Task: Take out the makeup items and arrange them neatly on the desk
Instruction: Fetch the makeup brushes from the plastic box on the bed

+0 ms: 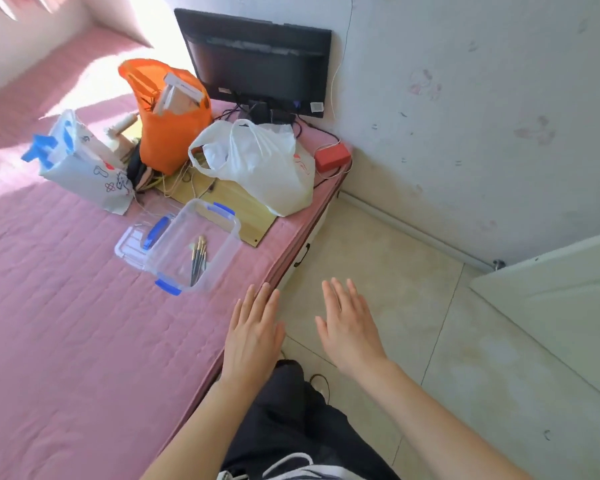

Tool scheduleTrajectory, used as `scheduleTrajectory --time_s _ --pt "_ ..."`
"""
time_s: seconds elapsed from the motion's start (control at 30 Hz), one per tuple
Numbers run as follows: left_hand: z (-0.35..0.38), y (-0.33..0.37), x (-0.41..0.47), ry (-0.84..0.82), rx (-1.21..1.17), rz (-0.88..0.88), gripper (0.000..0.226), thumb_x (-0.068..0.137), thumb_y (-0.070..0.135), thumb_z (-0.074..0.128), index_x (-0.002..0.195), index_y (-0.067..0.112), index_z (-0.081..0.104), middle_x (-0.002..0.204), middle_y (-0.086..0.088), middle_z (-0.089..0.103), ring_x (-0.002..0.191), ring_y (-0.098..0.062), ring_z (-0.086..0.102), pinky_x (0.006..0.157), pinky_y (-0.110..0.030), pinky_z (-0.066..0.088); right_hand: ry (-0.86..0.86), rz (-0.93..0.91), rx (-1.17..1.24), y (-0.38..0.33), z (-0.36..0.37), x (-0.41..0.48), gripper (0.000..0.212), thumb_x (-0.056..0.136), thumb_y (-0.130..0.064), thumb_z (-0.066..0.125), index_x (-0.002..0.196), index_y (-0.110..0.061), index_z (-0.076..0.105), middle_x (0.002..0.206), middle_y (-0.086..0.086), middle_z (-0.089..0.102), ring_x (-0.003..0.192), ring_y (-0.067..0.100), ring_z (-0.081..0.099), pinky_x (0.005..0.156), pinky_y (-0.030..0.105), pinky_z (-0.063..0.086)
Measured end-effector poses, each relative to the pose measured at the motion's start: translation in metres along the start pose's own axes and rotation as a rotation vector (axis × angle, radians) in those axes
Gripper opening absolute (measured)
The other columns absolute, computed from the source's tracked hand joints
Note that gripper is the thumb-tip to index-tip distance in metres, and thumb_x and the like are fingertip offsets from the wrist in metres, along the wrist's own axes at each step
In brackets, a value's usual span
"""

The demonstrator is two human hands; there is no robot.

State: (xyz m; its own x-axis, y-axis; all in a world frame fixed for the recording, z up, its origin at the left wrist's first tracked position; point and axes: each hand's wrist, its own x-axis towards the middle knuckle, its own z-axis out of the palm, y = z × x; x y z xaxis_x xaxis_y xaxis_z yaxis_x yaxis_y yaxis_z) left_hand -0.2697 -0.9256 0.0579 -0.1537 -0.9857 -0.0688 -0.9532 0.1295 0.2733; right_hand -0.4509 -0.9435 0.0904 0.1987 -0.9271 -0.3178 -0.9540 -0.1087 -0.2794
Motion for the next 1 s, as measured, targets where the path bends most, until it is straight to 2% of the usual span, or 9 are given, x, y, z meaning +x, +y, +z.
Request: scheduleTrajectory --time_s 0.17,0.23,0.3,0.4,0.53,0.63,0.77,0.9,1.0 --pt "0.002 -0.023 0.04 0.008 0.011 -0.117 0.058 0.089 0.025 0.062 0.142 0.012 0.043 0.151 -0.01 0.037 0.143 -0.032 0.024 0.114 -0.045 0.022 -0.029 -0.089 -0.041 -0.014 -0.013 0.067 0.063 0.101 -0.038 0.029 0.151 -0.01 0.005 0.159 0.011 0.007 0.147 0.032 -0.004 0.119 0.044 0.011" --pt "0.002 -0.037 0.059 -0.015 0.01 -0.138 0.058 0.092 0.027 0.057 0.145 0.013 0.039 0.153 -0.009 0.033 0.145 -0.031 0.02 0.116 -0.045 0.02 -0.009 -0.115 -0.054 -0.023 -0.016 0.095 0.062 0.101 -0.037 0.033 0.151 -0.008 0.011 0.158 0.012 0.013 0.147 0.033 0.001 0.118 0.045 0.014" --pt "0.0 -0.053 0.076 -0.037 0.018 -0.161 0.058 0.093 0.028 0.055 0.146 0.013 0.037 0.154 -0.009 0.031 0.145 -0.031 0.017 0.116 -0.045 0.019 -0.01 -0.131 -0.071 -0.034 -0.021 0.12 0.061 0.1 -0.036 0.035 0.15 -0.006 0.015 0.158 0.013 0.016 0.146 0.034 0.004 0.118 0.046 0.015" --pt "-0.006 -0.076 0.097 -0.022 0.038 -0.202 0.06 0.09 0.028 0.06 0.144 0.011 0.04 0.152 -0.011 0.036 0.144 -0.032 0.022 0.113 -0.047 0.024 -0.065 -0.184 -0.098 -0.051 -0.028 0.151 0.062 0.101 -0.036 0.031 0.151 -0.007 0.009 0.159 0.012 0.009 0.147 0.032 -0.002 0.12 0.045 0.009" --pt "-0.015 -0.1 0.12 -0.026 0.014 -0.291 0.062 0.088 0.027 0.063 0.143 0.009 0.041 0.15 -0.012 0.037 0.143 -0.033 0.026 0.114 -0.05 0.028 -0.033 -0.276 -0.18 -0.073 -0.028 0.19 0.061 0.096 -0.033 0.049 0.144 0.0 0.032 0.149 0.019 0.035 0.142 0.039 0.023 0.114 0.05 0.025" --pt "-0.019 -0.112 0.13 -0.022 0.003 -0.374 0.063 0.088 0.027 0.064 0.143 0.008 0.041 0.15 -0.012 0.037 0.143 -0.033 0.024 0.114 -0.049 0.023 -0.046 -0.344 -0.241 -0.086 -0.025 0.215 0.062 0.092 -0.035 0.053 0.141 0.0 0.038 0.145 0.019 0.041 0.139 0.038 0.03 0.111 0.05 0.031" --pt "-0.018 -0.123 0.141 -0.029 0.008 -0.487 0.064 0.087 0.028 0.065 0.143 0.008 0.041 0.15 -0.012 0.037 0.143 -0.03 0.022 0.113 -0.048 0.023 -0.095 -0.458 -0.285 -0.1 -0.025 0.246 0.064 0.091 -0.035 0.055 0.142 -0.002 0.036 0.147 0.018 0.04 0.14 0.038 0.029 0.11 0.05 0.033" --pt "-0.016 -0.127 0.154 -0.053 -0.027 -0.591 0.065 0.091 0.029 0.059 0.147 0.011 0.033 0.155 -0.01 0.028 0.145 -0.03 0.015 0.116 -0.048 0.018 -0.104 -0.566 -0.311 -0.11 -0.029 0.278 0.068 0.088 -0.035 0.06 0.143 -0.003 0.037 0.147 0.017 0.04 0.138 0.039 0.031 0.109 0.051 0.032" --pt "-0.01 -0.126 0.168 -0.08 -0.023 -0.666 0.067 0.089 0.03 0.061 0.148 0.011 0.033 0.154 -0.01 0.029 0.145 -0.031 0.018 0.115 -0.048 0.02 -0.125 -0.656 -0.323 -0.114 -0.029 0.302 0.071 0.086 -0.034 0.063 0.144 -0.004 0.035 0.149 0.017 0.037 0.138 0.041 0.031 0.108 0.053 0.033"
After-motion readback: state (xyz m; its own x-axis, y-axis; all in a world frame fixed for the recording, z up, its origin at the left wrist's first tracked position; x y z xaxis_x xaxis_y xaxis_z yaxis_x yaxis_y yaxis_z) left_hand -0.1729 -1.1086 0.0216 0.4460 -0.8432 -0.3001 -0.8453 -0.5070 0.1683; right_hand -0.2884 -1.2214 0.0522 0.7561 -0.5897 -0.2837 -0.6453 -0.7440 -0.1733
